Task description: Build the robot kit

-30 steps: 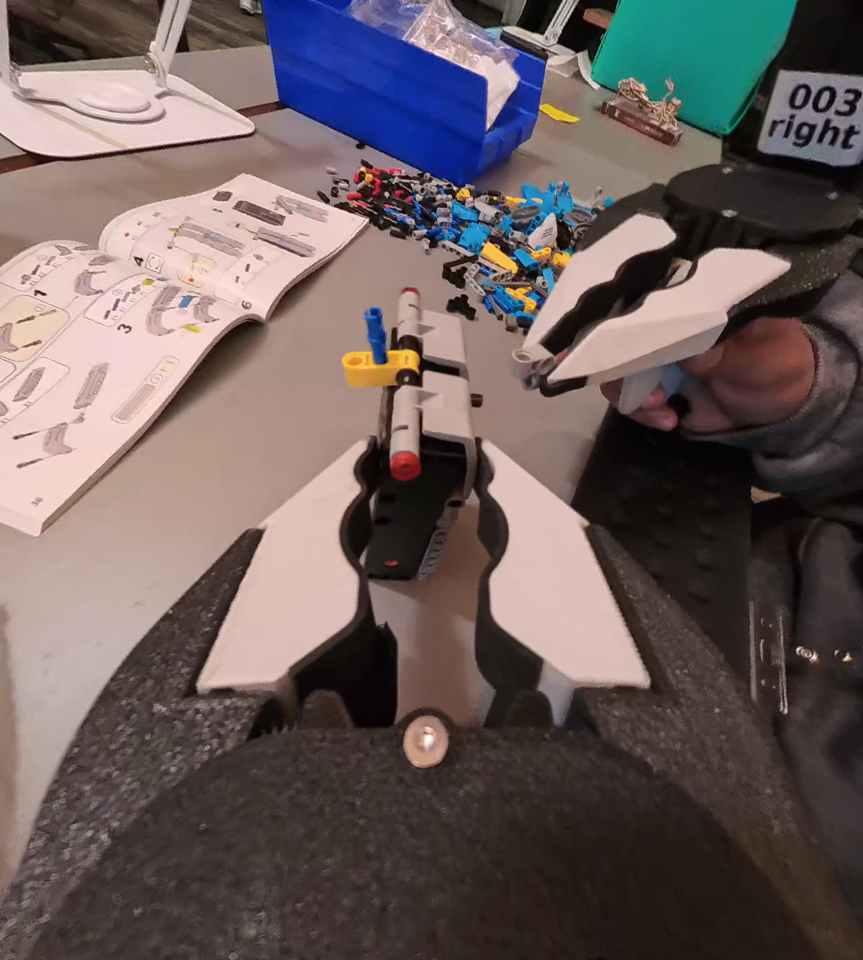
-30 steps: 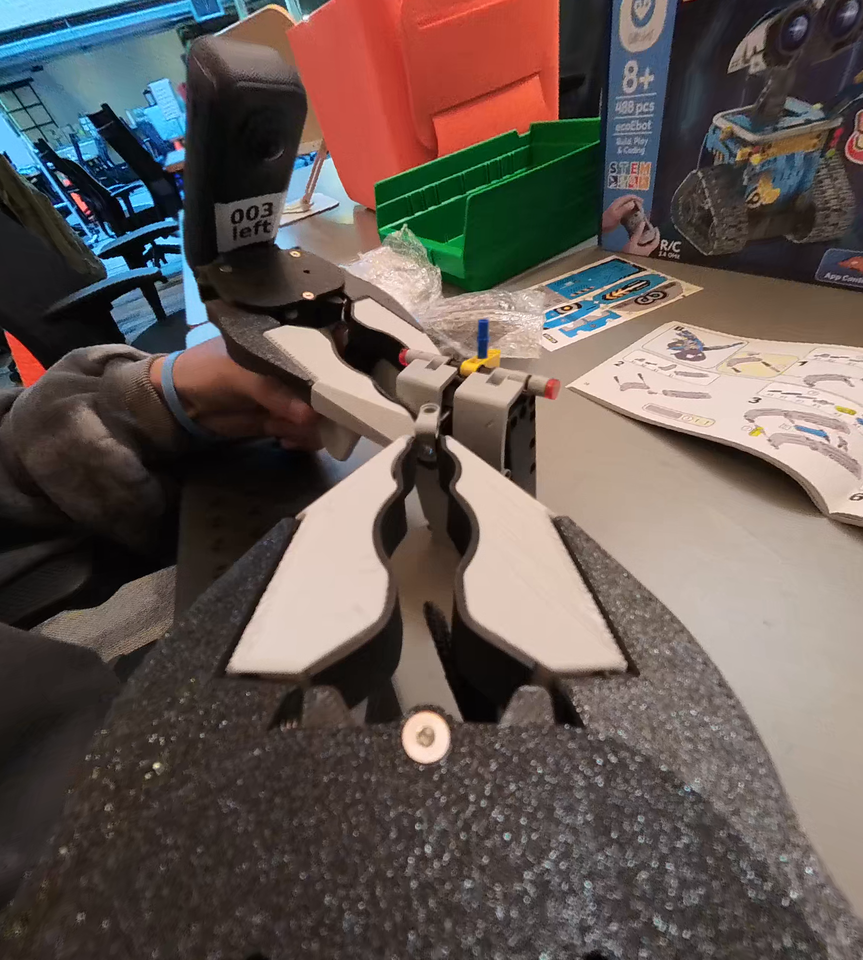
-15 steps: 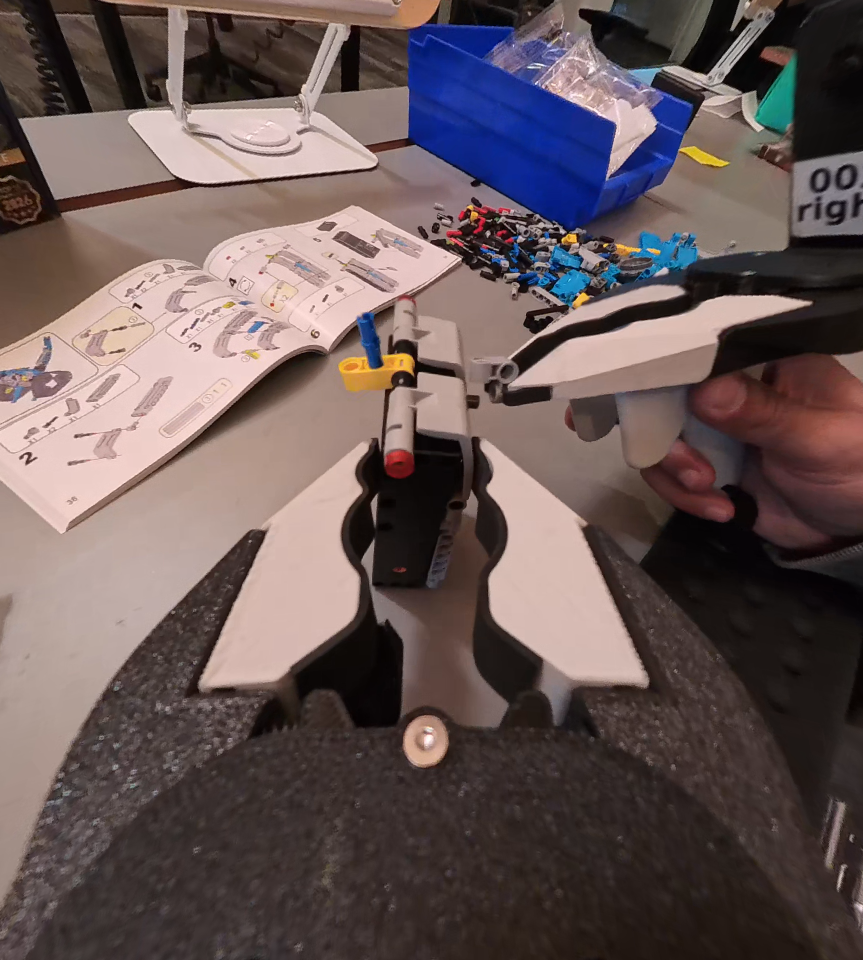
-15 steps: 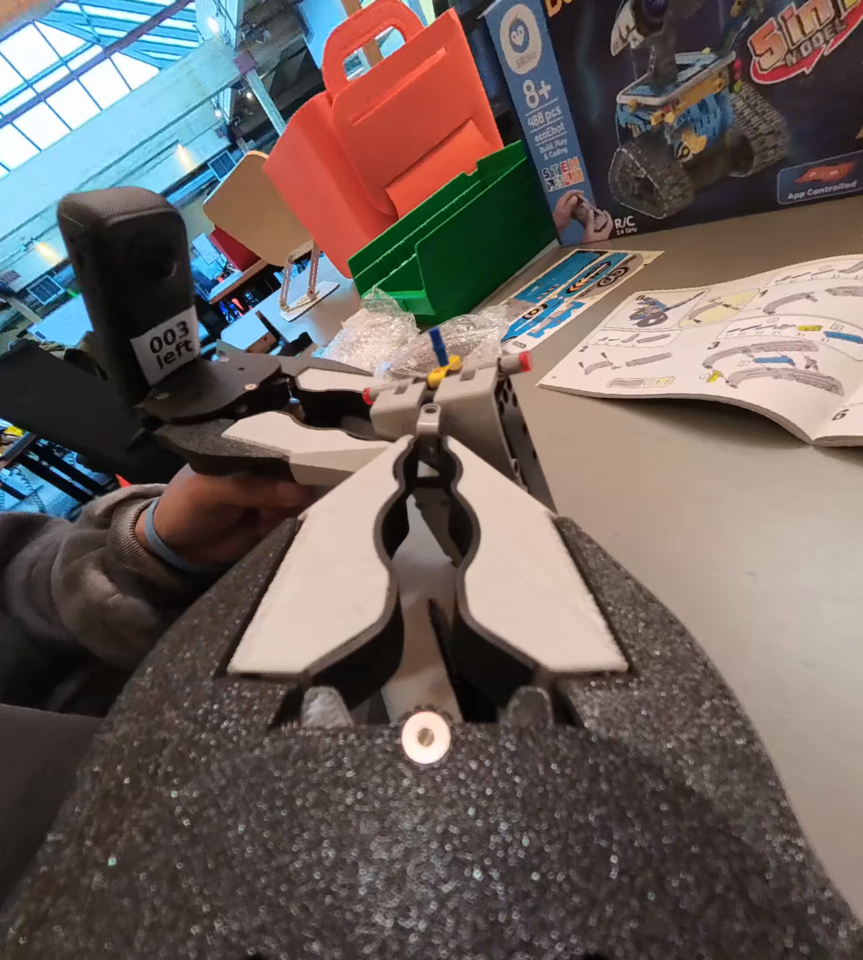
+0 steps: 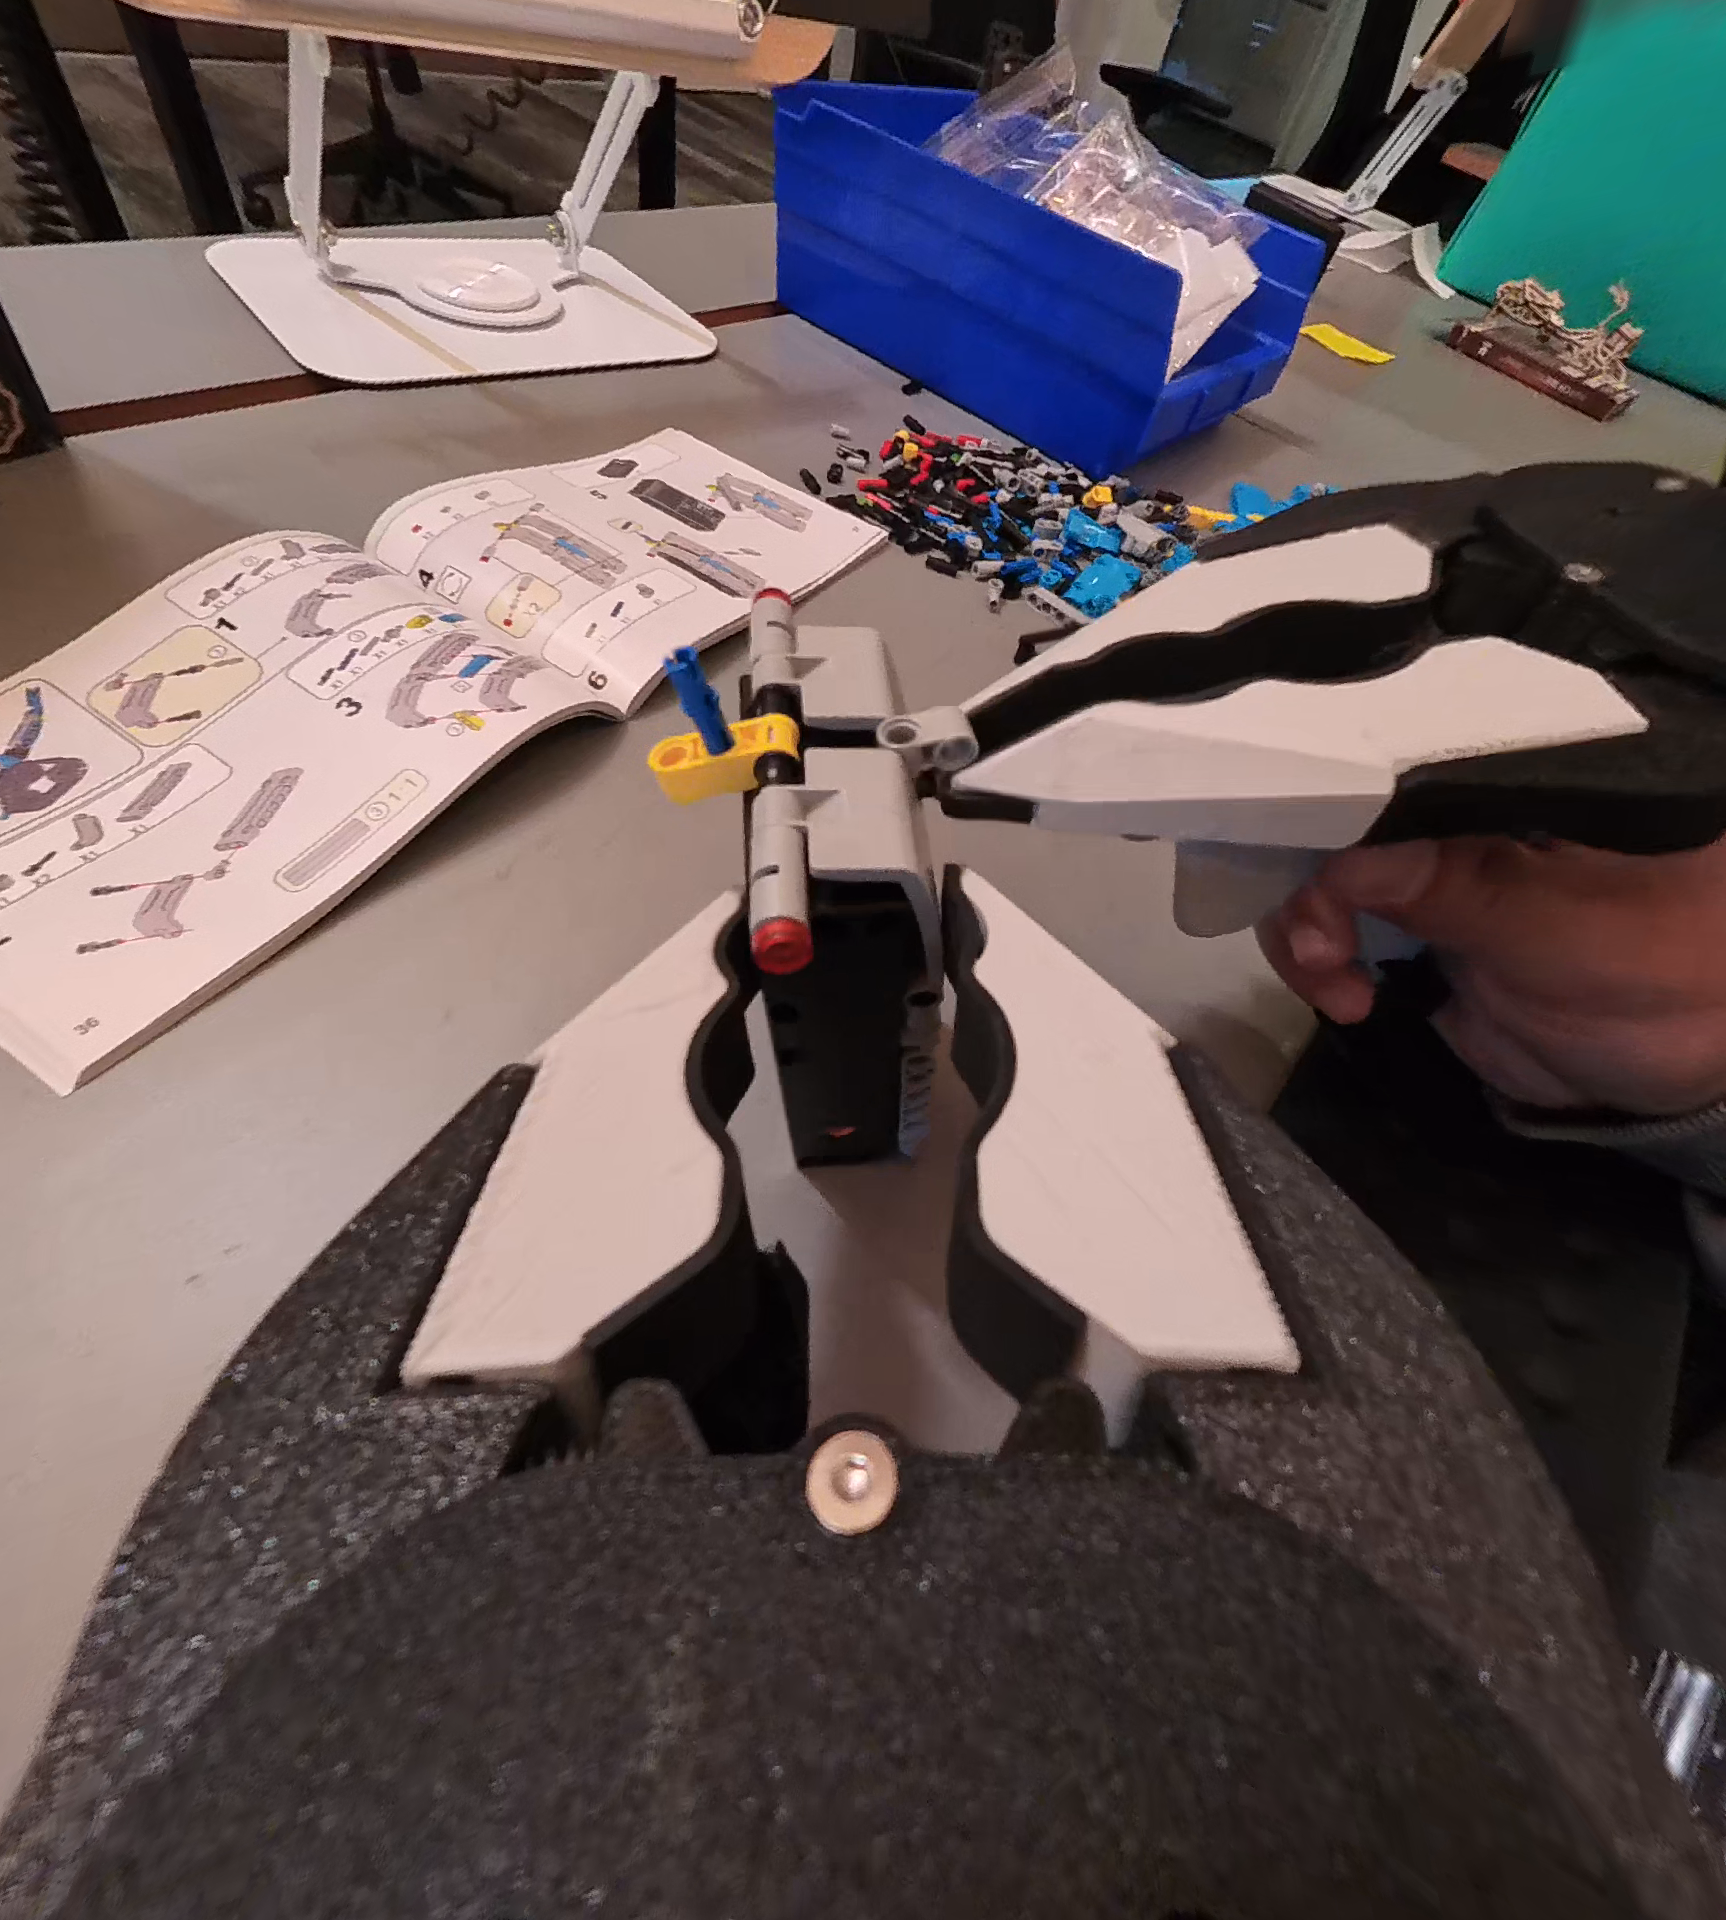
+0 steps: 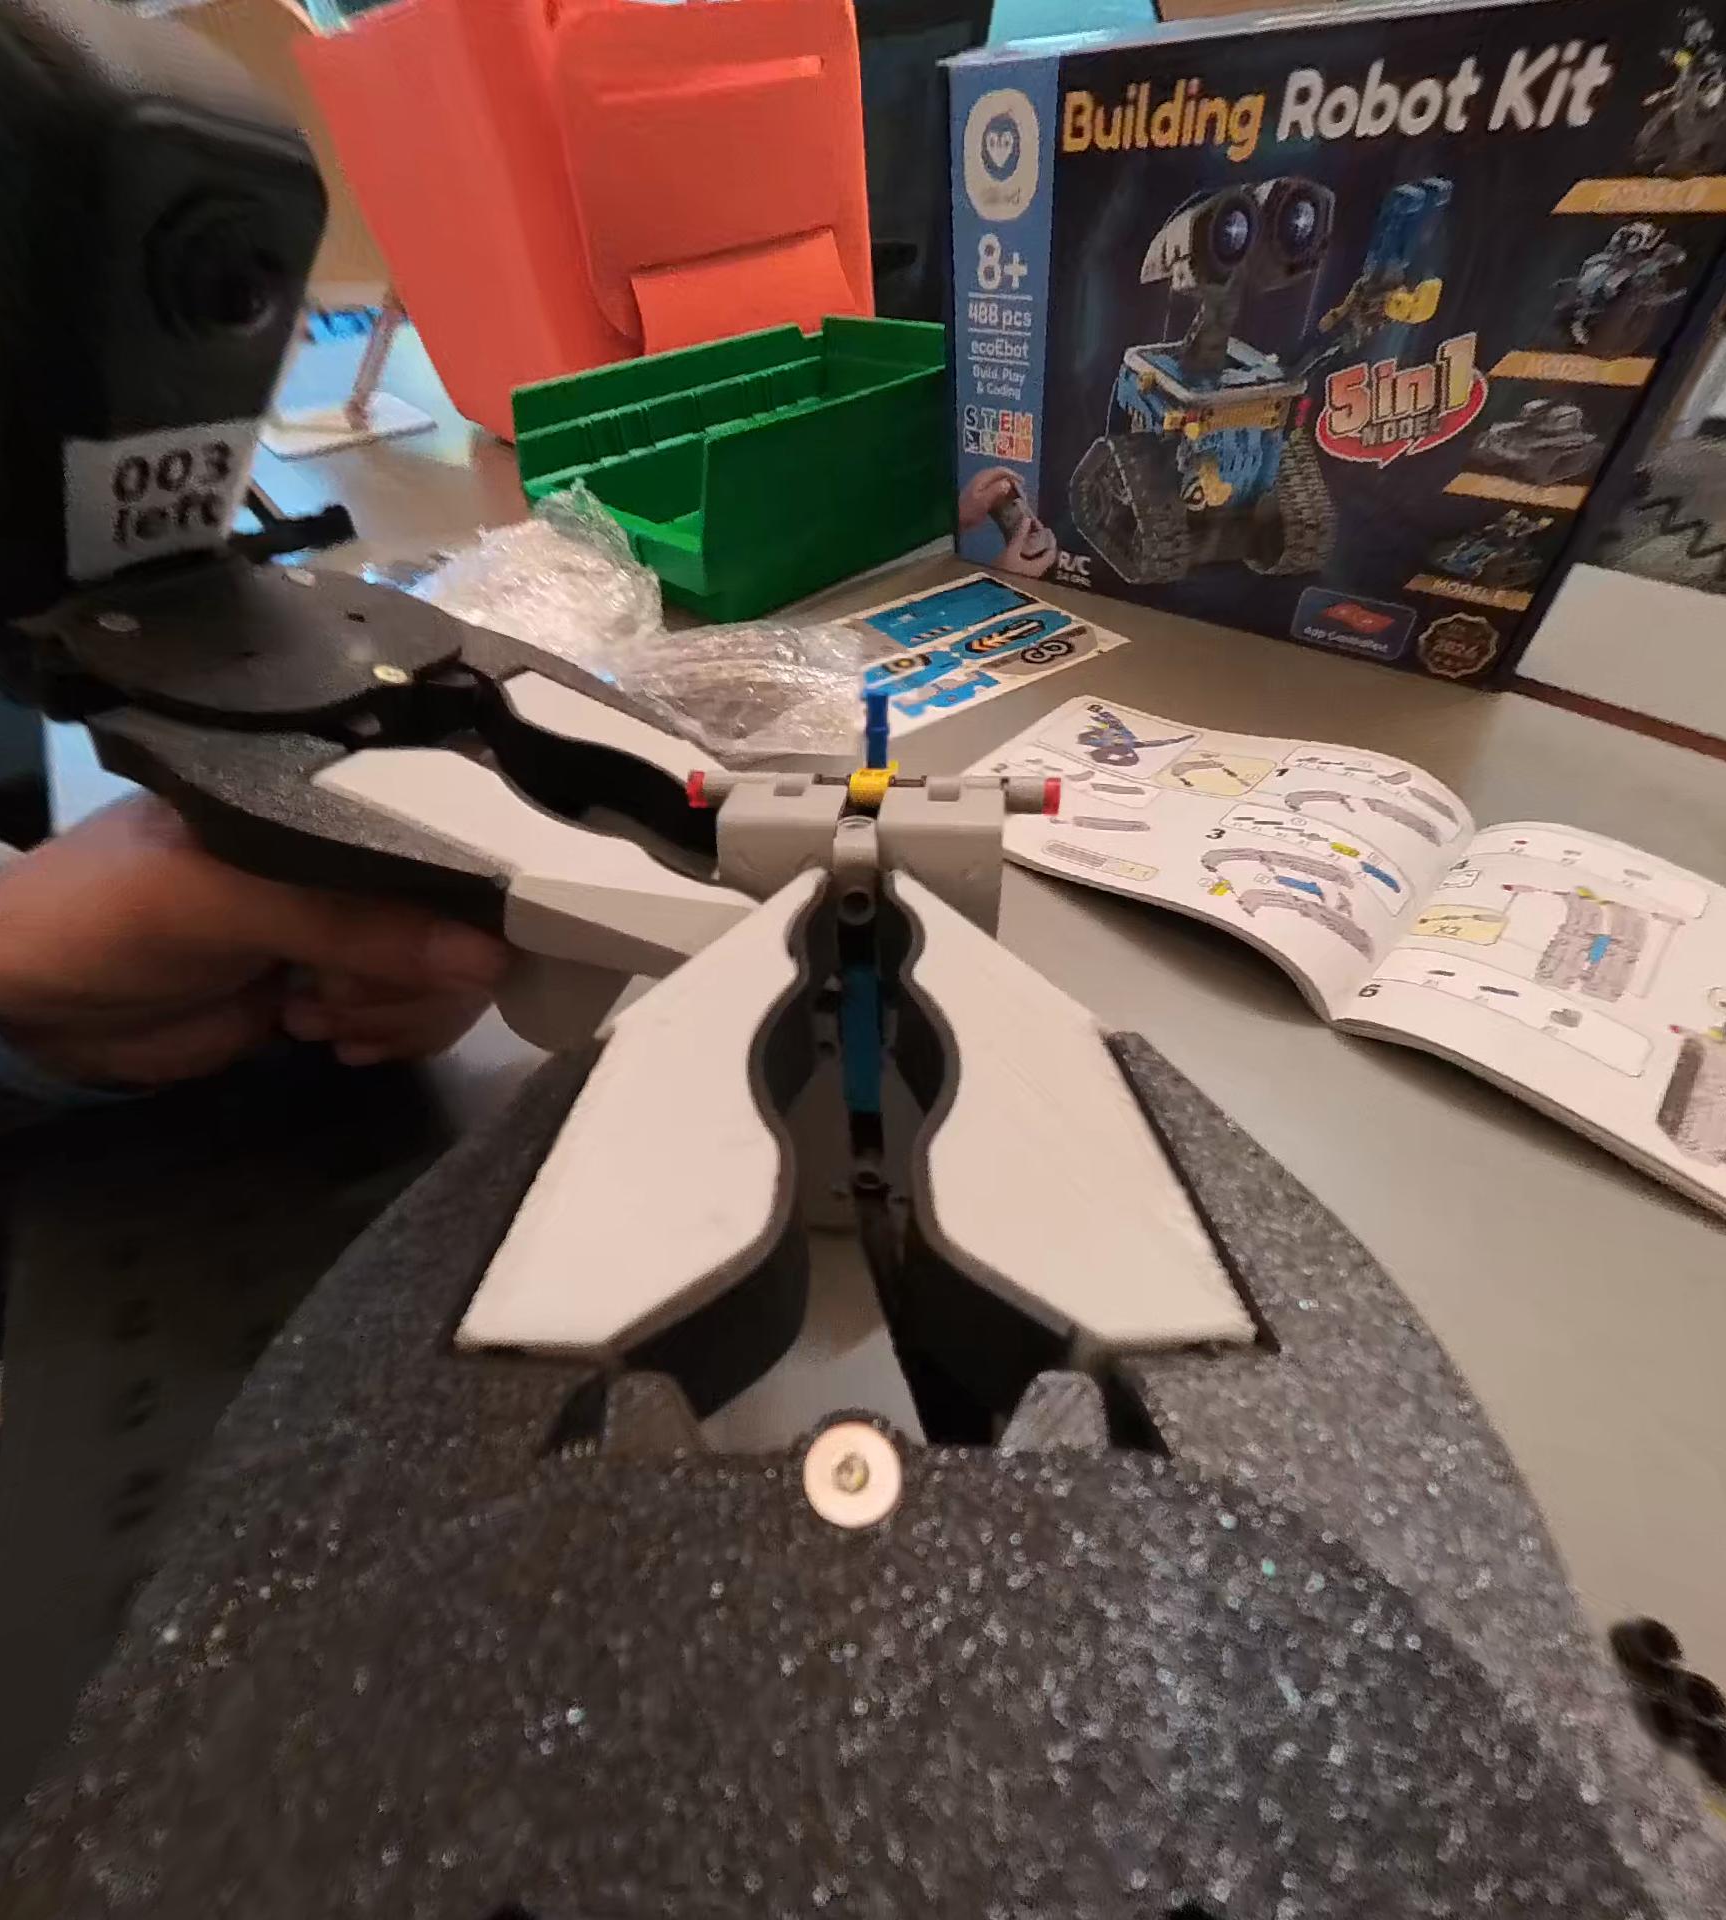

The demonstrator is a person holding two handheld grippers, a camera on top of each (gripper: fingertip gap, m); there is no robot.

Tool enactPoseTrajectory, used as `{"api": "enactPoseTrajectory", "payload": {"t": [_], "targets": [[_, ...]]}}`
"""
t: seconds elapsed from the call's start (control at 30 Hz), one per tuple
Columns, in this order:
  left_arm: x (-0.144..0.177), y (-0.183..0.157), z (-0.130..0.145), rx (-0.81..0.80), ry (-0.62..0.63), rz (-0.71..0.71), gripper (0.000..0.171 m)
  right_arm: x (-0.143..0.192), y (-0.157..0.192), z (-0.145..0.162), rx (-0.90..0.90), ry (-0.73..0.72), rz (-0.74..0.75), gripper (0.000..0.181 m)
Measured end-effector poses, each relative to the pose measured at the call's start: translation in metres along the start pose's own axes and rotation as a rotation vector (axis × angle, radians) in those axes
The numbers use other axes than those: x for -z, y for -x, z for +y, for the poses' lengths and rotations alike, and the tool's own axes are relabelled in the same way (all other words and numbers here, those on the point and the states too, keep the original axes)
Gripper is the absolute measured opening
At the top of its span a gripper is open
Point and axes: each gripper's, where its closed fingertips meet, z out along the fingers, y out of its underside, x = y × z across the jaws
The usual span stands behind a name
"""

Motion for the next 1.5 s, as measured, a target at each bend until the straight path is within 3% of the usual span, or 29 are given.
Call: {"api": "enactPoseTrajectory", "payload": {"t": [0.17,0.37,0.6,0.83,0.97,1.07,1.17,1.23,1.27,1.37,1.5], "targets": [[-0.001,0.003,-0.001,0.033,0.000,0.010,0.033,-0.003,-0.001,0.000,-0.013,0.024,0.004,0.006],[-0.003,0.022,-0.005,0.238,-0.022,0.045,0.032,-0.026,-0.009,-0.003,0.039,0.225,0.021,0.006],[0.000,0.030,-0.007,0.231,-0.042,0.038,0.032,-0.037,-0.009,-0.007,0.061,0.196,0.009,0.005],[0.001,0.044,-0.002,0.482,-0.063,0.131,0.033,-0.053,-0.009,-0.003,0.044,0.240,-0.044,0.007],[0.003,0.049,0.000,0.539,-0.068,0.149,0.033,-0.058,-0.009,-0.002,0.021,0.257,-0.080,0.018],[0.004,0.049,0.001,0.555,-0.069,0.162,0.033,-0.050,-0.009,-0.017,0.004,0.190,-0.130,0.032],[0.009,0.037,-0.004,0.486,-0.071,0.230,0.032,-0.032,-0.010,-0.047,-0.079,0.054,-0.334,0.054],[0.013,0.018,-0.010,0.406,-0.076,0.308,0.033,-0.019,-0.009,-0.041,-0.215,0.097,-0.582,0.074],[0.013,0.013,-0.009,0.368,-0.062,0.317,0.033,-0.019,-0.015,-0.029,-0.266,0.155,-0.618,0.095],[0.010,0.005,-0.005,0.314,-0.029,0.334,0.032,-0.009,-0.008,-0.011,-0.303,0.170,-0.745,0.091],[0.006,-0.005,-0.001,0.246,0.003,0.347,0.033,-0.014,0.009,0.013,-0.328,0.231,-0.810,0.084]]}}
